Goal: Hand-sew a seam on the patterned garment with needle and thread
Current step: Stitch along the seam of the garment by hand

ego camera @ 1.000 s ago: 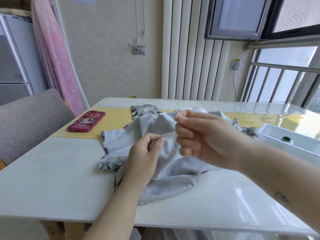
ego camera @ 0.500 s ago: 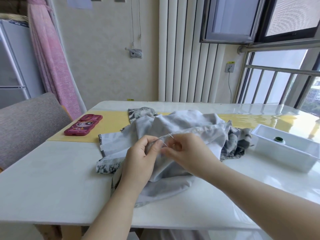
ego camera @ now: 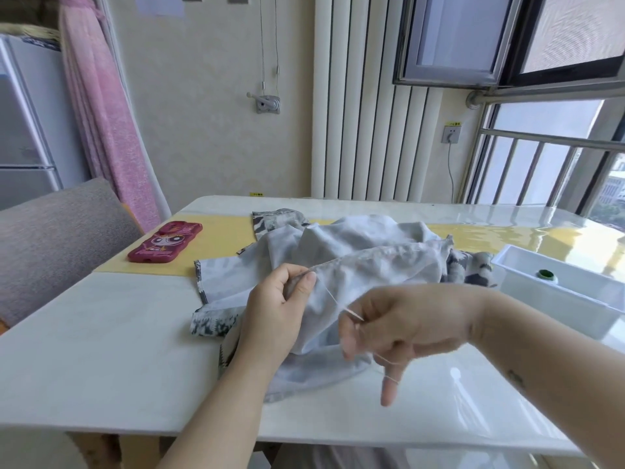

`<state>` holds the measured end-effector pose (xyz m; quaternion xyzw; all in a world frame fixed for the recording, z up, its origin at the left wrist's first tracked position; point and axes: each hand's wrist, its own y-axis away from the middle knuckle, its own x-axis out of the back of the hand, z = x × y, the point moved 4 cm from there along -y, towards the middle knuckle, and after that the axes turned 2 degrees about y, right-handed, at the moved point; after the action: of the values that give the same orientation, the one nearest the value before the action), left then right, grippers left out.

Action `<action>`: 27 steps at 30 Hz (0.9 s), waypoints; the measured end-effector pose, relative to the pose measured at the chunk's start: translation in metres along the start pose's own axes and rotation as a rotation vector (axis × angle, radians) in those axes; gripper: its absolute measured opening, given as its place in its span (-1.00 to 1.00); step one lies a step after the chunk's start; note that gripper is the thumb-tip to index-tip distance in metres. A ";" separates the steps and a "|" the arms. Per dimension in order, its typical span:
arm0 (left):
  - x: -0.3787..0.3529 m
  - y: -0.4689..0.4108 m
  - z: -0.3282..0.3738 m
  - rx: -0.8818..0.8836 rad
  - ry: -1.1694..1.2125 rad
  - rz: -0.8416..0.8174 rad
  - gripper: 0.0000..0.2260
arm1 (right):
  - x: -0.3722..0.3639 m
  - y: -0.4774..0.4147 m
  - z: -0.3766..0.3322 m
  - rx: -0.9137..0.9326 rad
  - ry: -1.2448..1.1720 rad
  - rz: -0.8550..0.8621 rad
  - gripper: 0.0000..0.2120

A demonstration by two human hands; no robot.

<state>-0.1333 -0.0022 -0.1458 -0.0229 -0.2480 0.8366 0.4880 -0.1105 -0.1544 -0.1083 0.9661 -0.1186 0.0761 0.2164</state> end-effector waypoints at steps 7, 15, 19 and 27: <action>-0.001 -0.001 -0.003 0.016 0.027 0.003 -0.90 | 0.021 -0.002 -0.012 0.111 0.377 0.716 -0.90; -0.002 -0.003 -0.007 0.014 0.042 0.013 -0.91 | 0.015 -0.022 -0.017 0.398 0.604 0.992 -0.83; -0.002 -0.005 -0.004 -0.012 -0.007 0.000 -0.91 | 0.011 -0.005 -0.025 0.696 0.315 1.024 -0.77; -0.001 -0.004 -0.010 0.038 0.018 0.002 -0.90 | -0.006 -0.021 -0.020 0.424 -0.431 0.277 -0.85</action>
<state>-0.1269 0.0024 -0.1536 -0.0214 -0.2278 0.8413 0.4898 -0.1124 -0.1261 -0.1000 0.9583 -0.2731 -0.0783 -0.0321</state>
